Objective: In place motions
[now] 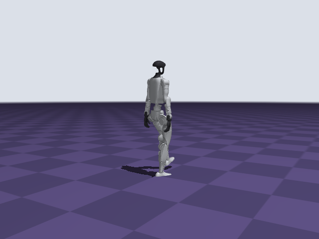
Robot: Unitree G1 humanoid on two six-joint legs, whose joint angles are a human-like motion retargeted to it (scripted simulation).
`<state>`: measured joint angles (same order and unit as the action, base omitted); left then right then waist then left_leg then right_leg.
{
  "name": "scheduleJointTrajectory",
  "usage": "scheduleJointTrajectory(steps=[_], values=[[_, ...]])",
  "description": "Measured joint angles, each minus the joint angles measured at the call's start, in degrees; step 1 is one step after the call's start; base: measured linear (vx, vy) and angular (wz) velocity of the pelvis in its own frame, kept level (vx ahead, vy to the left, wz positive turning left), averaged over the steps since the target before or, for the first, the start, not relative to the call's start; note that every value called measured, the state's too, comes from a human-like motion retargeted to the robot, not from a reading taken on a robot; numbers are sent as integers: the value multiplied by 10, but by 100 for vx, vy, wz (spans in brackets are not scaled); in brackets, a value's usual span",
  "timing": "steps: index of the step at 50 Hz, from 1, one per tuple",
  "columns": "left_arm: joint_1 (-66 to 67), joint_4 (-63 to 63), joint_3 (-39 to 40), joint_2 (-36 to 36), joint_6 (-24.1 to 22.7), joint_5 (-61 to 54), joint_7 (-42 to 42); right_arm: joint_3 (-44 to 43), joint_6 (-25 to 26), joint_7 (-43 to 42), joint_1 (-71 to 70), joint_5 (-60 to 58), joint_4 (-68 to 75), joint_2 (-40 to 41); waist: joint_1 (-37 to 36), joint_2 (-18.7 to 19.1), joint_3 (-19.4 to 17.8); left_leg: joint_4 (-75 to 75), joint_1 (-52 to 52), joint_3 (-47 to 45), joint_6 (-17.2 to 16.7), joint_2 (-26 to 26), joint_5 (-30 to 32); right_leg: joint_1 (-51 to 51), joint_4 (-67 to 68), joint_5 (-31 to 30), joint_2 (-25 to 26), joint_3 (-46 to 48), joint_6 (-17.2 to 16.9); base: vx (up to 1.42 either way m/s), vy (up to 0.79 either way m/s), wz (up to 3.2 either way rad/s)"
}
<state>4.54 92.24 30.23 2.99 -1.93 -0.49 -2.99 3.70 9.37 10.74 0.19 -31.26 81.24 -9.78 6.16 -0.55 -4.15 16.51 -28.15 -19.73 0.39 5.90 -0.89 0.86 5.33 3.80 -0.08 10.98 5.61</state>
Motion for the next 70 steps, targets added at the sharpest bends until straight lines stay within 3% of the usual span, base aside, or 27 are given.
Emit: scheduleJointTrajectory(steps=[5,8,10,12,15,19,25,32,40,48,55,57,60,70], values=[[10,-2,-5,1,3,-1,-2,-5,2,1,-2,14,9,-2,20,-7,29,71,109,28,8,-31,14,-12,4,4,-20,14,-11,18,-5,38],[21,-10,-12,1,-1,1,5,1,2,-1,6,14,7,0,21,-5,52,22,199,12,1,-55,19,-21,-1,1,-19,8,-17,24,-8,-9],[18,-12,-19,9,2,4,4,2,2,6,-3,9,11,-1,21,17,60,-48,264,-75,-19,-36,-35,-31,10,9,6,7,-19,31,-8,-16],[17,-12,-26,12,6,10,0,1,2,4,-4,3,13,-1,38,41,78,-131,276,-69,1,-45,-48,-37,4,9,23,19,-24,30,-9,51],[-2,-13,-30,17,17,28,-11,-2,6,-8,-12,7,19,7,94,62,114,-179,246,-17,-11,-49,-14,-62,-6,8,14,67,-36,9,-10,115],[-39,-44,-50,27,19,44,-15,-6,-6,-16,-13,50,20,17,92,52,104,-182,231,1,2,-68,-14,-64,-15,-3,0,82,-44,6,-13,47],[-65,-99,-81,34,34,61,-68,27,-5,-36,-10,39,19,29,19,18,83,-182,252,-29,12,-87,-23,-51,-19,-23,-19,67,-43,16,-9,-37],[-40,-70,-63,37,47,69,-94,65,-24,-35,-13,-35,-29,42,41,27,94,-185,252,-36,20,-87,-29,-58,-20,-33,-18,60,-49,19,-2,-14],[0,-13,-45,39,74,107,-83,55,-27,-14,-16,-4,-36,42,41,19,97,-187,263,-57,26,-94,-39,-62,-11,-36,-27,44,-61,16,-1,-24],[39,-15,-14,27,69,97,-80,24,-14,-23,-9,8,2,18,36,13,104,-186,269,-55,34,-109,-48,-64,3,-33,-40,39,-75,19,1,-4],[32,-13,-9,34,70,88,-75,-1,-6,-32,9,17,13,0,31,23,95,-173,265,-36,37,-101,-58,-95,110,-36,-41,48,-95,16,0,-1],[26,-16,-9,40,70,85,-73,-5,-8,-33,9,19,7,0,28,32,83,-171,267,-46,37,-87,-57,-127,177,-50,-18,29,-77,8,-3,-29],[12,-12,-16,50,72,80,-65,-16,-13,-37,13,22,-2,2,57,43,66,-169,272,-37,40,-73,-52,-167,214,-41,-6,36,-77,3,-5,47],[-32,-34,-39,64,71,80,-64,-22,-17,-40,31,43,2,7,118,45,8,-172,305,2,46,-55,-37,-320,39,-8,17,20,41,3,-5,41]])
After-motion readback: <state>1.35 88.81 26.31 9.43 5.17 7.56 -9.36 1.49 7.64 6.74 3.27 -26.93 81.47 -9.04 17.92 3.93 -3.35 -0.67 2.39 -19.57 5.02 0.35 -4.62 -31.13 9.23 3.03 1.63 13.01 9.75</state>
